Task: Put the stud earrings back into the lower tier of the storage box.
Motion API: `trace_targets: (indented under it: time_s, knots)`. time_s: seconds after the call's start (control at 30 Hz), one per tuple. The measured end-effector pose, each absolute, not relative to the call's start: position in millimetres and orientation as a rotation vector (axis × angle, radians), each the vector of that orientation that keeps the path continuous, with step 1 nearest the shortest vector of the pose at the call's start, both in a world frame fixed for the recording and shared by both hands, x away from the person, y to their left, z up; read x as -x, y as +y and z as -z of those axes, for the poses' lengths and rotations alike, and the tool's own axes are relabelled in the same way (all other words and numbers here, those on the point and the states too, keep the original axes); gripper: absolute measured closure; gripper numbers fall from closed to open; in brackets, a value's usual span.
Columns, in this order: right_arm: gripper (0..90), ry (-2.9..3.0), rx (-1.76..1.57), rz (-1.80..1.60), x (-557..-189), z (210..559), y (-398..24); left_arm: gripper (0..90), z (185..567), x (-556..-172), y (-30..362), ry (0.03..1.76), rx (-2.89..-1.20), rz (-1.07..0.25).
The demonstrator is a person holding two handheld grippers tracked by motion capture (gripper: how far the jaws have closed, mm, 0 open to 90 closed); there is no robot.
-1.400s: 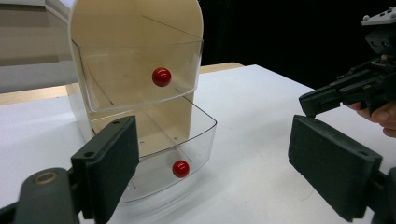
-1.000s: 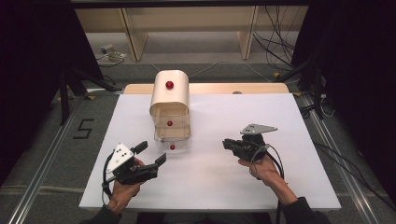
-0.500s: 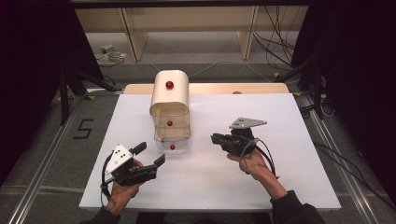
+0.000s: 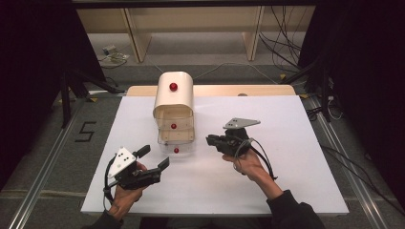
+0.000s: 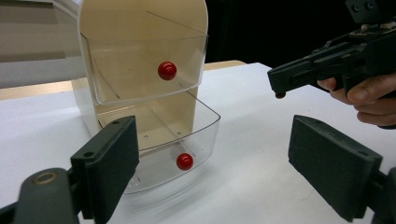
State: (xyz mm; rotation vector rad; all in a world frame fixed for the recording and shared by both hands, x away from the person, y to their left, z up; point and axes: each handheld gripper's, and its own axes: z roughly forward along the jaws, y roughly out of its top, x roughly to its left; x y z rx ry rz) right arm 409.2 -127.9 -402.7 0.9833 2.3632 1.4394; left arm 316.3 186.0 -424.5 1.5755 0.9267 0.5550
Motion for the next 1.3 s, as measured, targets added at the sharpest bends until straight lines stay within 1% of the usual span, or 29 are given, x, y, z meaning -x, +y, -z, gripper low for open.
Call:
trace_targets:
  time_s: [0.6,1.3]
  knots:
    - [83.2,2.384,-0.944,-1.473,-422,397,-91,15.5,423,-316,187,0.928,-1.568,-0.556]
    - [83.0,2.418,-0.939,-1.443,-436,406,-55,15.6,422,-316,187,0.921,-1.562,-0.561]
